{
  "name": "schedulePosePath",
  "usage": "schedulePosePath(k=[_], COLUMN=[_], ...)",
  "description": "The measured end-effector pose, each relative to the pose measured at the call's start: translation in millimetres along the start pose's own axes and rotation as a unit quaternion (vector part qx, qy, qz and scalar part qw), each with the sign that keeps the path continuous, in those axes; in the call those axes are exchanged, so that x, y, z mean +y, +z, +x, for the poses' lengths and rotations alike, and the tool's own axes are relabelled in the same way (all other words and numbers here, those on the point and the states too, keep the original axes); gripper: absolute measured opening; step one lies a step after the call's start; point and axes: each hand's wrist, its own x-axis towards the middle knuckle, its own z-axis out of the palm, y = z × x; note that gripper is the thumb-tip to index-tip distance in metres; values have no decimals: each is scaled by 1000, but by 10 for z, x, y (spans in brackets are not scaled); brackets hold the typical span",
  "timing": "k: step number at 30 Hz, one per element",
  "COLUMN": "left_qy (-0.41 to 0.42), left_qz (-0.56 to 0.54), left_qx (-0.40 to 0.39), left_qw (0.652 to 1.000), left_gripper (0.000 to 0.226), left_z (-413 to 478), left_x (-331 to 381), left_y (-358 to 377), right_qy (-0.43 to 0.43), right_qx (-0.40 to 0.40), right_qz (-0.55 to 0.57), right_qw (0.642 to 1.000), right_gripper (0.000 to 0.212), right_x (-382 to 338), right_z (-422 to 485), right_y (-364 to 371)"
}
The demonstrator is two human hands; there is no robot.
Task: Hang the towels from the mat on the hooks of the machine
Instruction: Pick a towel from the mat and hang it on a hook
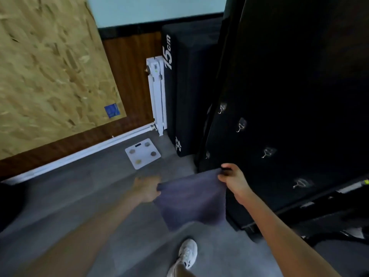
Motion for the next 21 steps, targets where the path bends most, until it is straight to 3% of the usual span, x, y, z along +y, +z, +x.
schedulePosePath(k=[3,10,15,18,21], left_qy=[-22,-41,-31,86,276], left_qz=[33,37,83,-37,-129], left_qx=[-57,-92,-96,18,140], left_qw=[998,994,991,995,942], left_gripper=[28,9,34,36,46], left_z=[643,1968,2899,3443,3919], left_x=[-189,-495,-607,-488,-212], left_y=[247,934,1509,1605,1516], right_qy=[8,5,6,9,6], right_qx=[-45,-7,-6,-25,7], right_qz=[-52,-65,-59,-80,-80], right_qw=[998,998,998,996,997], right_gripper=[40,35,35,33,45], right_x=[139,659,1149,1445,1720], right_z=[589,1827,2617,2971,3263], right_y=[171,605,994,1234,1342])
